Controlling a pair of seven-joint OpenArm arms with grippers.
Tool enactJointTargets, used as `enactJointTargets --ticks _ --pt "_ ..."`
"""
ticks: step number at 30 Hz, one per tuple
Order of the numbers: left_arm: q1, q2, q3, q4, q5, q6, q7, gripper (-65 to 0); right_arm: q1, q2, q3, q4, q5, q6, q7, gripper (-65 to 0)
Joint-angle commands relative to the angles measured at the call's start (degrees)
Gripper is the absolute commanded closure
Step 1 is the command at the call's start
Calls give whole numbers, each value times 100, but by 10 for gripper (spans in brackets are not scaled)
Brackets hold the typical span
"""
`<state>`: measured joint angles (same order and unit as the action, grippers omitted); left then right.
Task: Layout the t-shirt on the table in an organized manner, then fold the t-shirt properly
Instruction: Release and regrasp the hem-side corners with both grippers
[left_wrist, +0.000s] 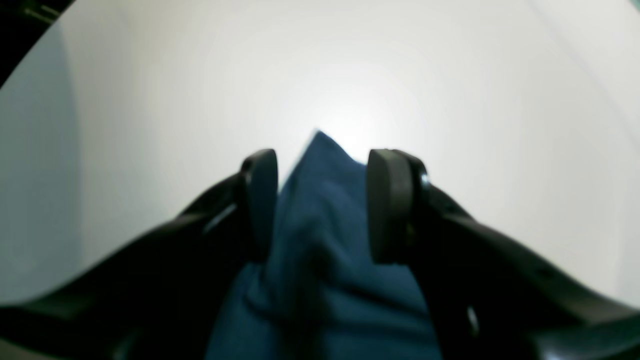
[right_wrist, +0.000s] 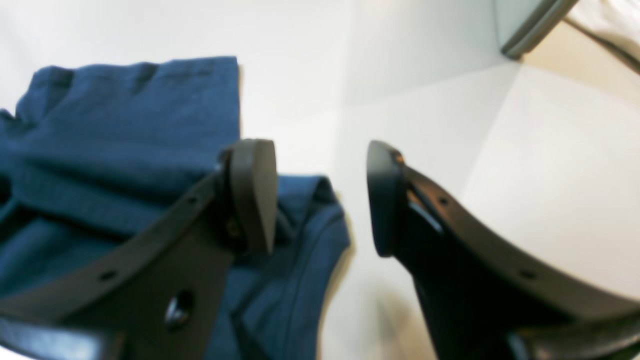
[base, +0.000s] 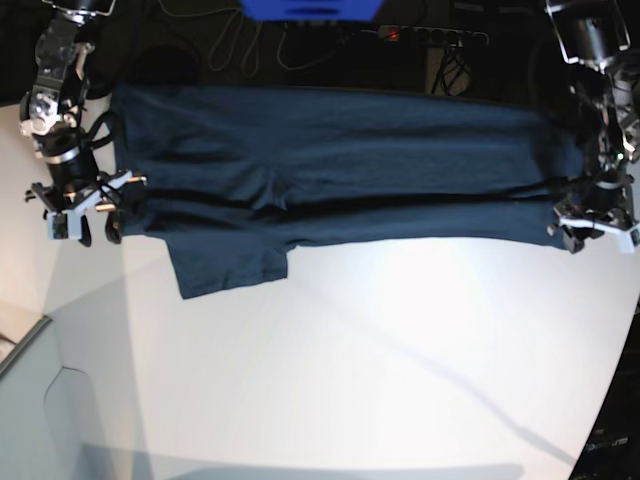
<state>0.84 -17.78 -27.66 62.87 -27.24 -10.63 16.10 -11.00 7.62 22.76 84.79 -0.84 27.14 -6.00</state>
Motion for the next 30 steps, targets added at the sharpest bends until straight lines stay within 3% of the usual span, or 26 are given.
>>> enactJointTargets --ticks 1,5,9,17,20,25,30 --pt "-229 -152 -16 -138 -23 -22 -128 -281 68 60 14 96 80 -10 165 -294" --pt "-836 -292 115 -1061 -23 -22 -128 -281 76 60 14 114 80 -10 165 -294" --pt "-1187 -556 748 -1623 -23 -22 -155 -281 76 60 14 114 80 -10 165 -294" --pt "-1425 -565 977 -2125 -23 -22 -164 -278 138 60 14 132 80 -10 165 -294" --pt "-1434 -565 986 -2142 -23 -22 -164 -207 270 69 14 132 80 -10 165 -294" --pt "-1416 -574 986 -2142 -23 -22 -164 -7 595 69 5 105 80 -10 94 -294" --pt "-1425 -574 986 -2142 -23 -14 -146 0 1325 95 -312 -44 80 -10 -978 -295"
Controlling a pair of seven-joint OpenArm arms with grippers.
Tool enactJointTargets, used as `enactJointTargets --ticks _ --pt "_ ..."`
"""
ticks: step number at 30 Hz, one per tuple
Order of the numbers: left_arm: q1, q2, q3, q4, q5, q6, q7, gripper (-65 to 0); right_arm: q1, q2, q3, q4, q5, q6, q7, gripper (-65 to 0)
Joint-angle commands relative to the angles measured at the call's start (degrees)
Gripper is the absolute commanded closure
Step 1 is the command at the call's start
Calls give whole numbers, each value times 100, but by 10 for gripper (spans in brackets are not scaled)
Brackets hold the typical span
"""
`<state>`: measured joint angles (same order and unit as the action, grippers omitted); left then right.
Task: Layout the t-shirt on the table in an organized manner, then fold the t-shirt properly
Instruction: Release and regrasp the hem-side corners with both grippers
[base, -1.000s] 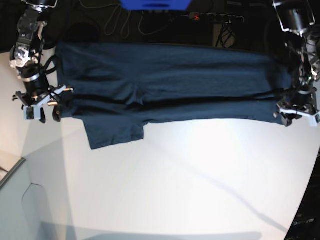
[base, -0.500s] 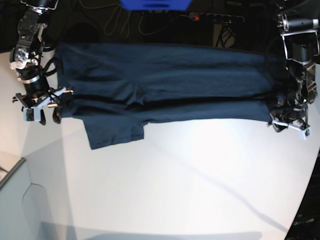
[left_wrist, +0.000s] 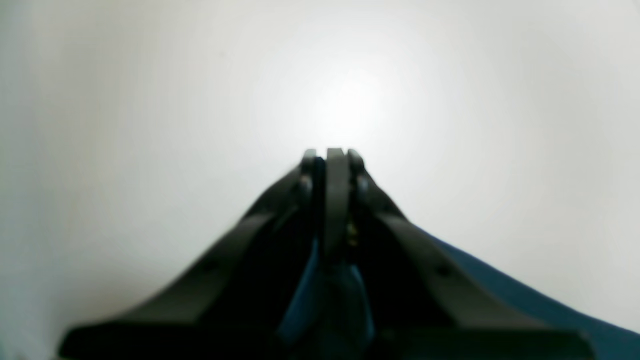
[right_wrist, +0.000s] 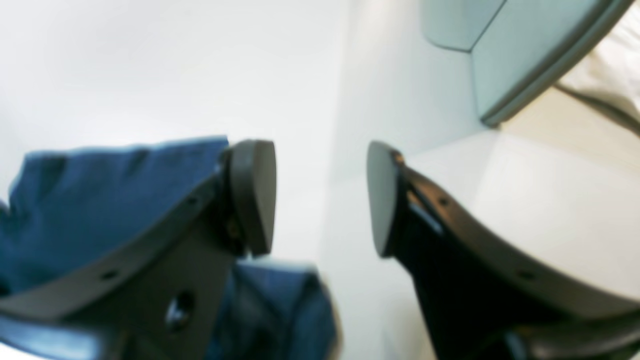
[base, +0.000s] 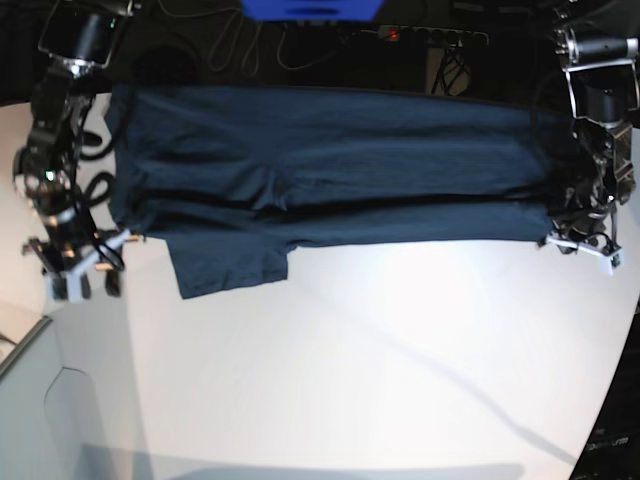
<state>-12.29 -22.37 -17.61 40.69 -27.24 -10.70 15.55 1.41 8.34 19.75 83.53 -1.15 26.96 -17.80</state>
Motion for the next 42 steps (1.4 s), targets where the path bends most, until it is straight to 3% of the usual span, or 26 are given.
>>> enactJointTargets --ticks 1,4,7,16,34,38,42 --pt "-111 -115 -20 103 -23 -7 -91 -1 268 120 -212 -23 110 7 -70 -297" --pt "-111 -115 -20 138 -23 -7 -83 -2 822 349 -836 -586 110 7 -862 -334" --pt "-111 -115 -20 138 -23 -7 -83 -2 1323 428 -1249 -1368 110 7 -1116 -381" --pt "-102 -123 -20 138 -23 -7 -83 -2 2149 401 -1399 -3214 110 7 -1099 -392" --pt "-94 -123 -20 138 -23 -16 -83 -2 1877 138 -1408 -3276 110 7 -1099 -388" --pt "-94 -123 -28 138 -23 -16 -91 -2 1885 129 -1584 -3566 110 7 -1108 -286" --pt "-102 -123 -37 138 -23 -16 -91 -2 1912 173 -2111 -3821 110 7 -1090 -69"
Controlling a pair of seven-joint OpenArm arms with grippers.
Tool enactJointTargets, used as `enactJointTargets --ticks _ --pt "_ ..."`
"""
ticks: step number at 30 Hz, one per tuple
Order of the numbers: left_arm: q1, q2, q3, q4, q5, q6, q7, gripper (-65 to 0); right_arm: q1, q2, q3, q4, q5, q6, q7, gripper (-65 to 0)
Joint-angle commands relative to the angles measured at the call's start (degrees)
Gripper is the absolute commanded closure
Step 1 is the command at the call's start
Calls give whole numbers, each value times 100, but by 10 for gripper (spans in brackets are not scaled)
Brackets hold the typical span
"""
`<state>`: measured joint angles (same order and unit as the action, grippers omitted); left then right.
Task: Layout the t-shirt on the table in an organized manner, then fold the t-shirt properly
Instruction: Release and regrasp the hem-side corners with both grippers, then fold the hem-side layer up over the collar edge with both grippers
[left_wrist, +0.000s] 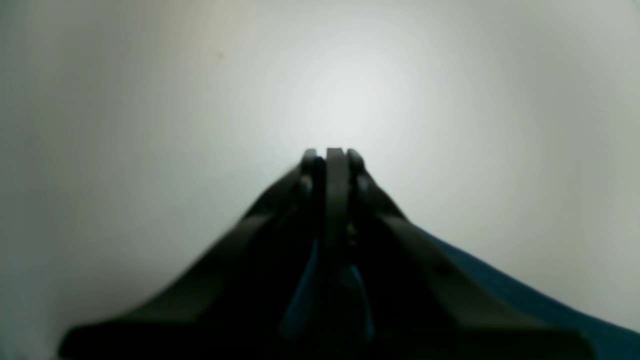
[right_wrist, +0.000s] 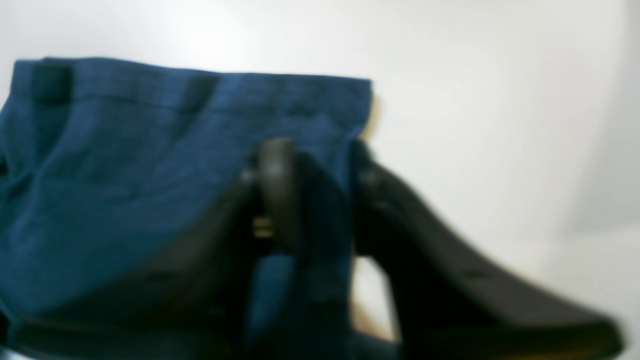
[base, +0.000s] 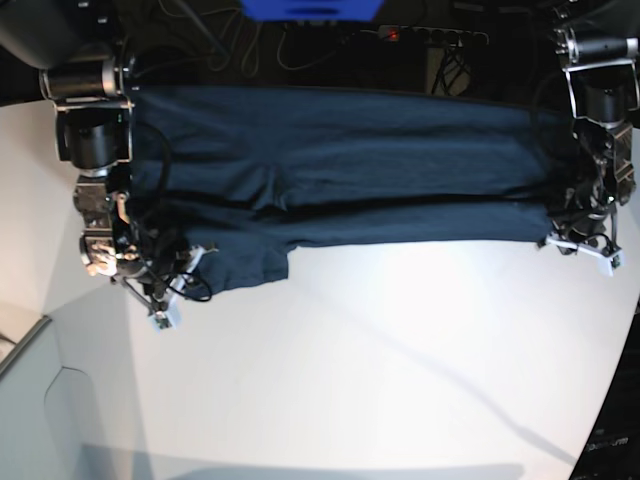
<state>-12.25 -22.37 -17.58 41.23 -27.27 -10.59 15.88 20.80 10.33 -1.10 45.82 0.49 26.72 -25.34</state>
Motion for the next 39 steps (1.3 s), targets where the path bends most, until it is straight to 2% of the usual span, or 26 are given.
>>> enactJointTargets --ticks 1,8,13,20,29,39 --pt "-116 -123 -39 83 -21 -27 -124 -2 -27 -26 -79 -50 -54 31 -336 -14" --pt "-309 -123 -31 101 -29 -27 -115 -2 272 0 -61 20 -54 31 -336 0" --pt "-502 -106 -31 189 -29 -27 -107 -2 219 141 -43 873 -36 31 -345 0" --pt "-538 -97 -31 883 -29 -27 -107 -2 219 132 537 1620 -45 31 -406 0" --pt "-529 -79 -39 1402 -82 -27 -107 -2 -317 88 959 2895 -27 31 -354 0" --pt "-80 -79 -66 1921 -91 -27 -107 -2 -1671 -132 985 4600 -18 31 -362 0"
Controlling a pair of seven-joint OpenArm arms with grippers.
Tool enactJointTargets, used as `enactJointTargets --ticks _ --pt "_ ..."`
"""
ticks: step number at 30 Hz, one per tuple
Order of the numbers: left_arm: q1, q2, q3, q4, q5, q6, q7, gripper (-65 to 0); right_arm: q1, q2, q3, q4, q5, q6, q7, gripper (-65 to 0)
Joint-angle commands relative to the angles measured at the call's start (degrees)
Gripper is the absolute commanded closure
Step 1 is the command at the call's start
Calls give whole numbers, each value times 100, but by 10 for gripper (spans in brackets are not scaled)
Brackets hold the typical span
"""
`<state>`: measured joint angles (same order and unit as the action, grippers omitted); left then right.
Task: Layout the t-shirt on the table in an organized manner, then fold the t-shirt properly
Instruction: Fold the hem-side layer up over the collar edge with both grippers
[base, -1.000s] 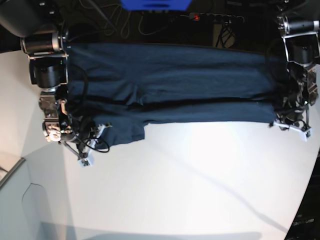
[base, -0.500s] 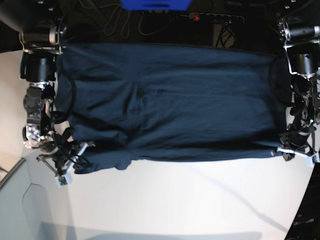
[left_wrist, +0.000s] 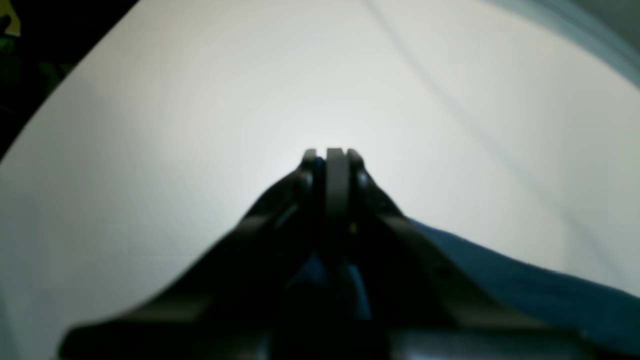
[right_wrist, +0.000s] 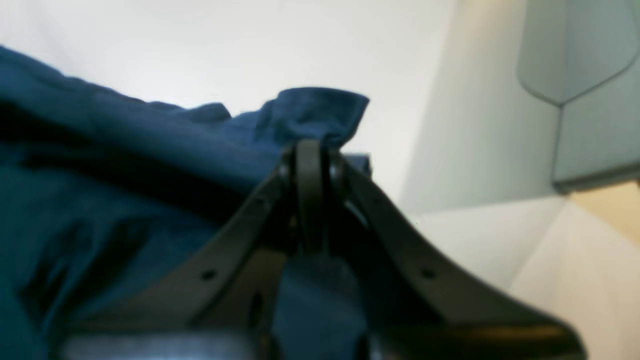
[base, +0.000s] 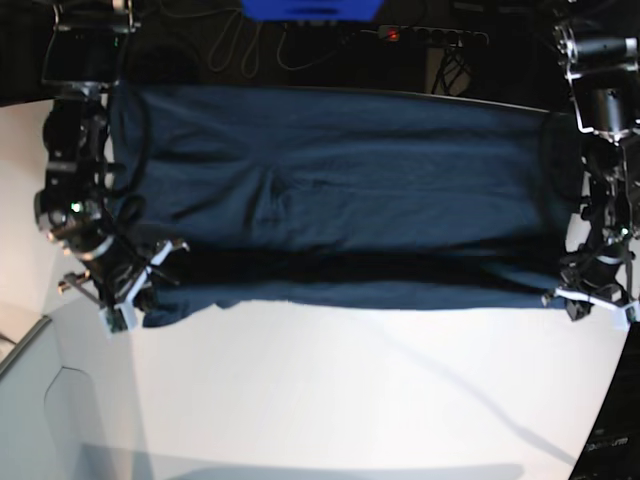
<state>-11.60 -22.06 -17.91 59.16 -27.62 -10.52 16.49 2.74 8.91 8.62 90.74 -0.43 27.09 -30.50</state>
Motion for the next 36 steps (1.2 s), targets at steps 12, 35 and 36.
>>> enactJointTargets --ticks 12,35,36 --pt "874 13 -534 928 -65 -42 -194 -2 -1501 -359 223 1568 73 -6 162 0" --pt "2140 532 -1501 1904 -65 -51 -177 -2 -3329 -429 303 1700 65 -6 1586 0" --pt "2149 532 -1501 1904 -65 -51 -177 -2 -3391 -429 303 1752 65 -6 1648 0"
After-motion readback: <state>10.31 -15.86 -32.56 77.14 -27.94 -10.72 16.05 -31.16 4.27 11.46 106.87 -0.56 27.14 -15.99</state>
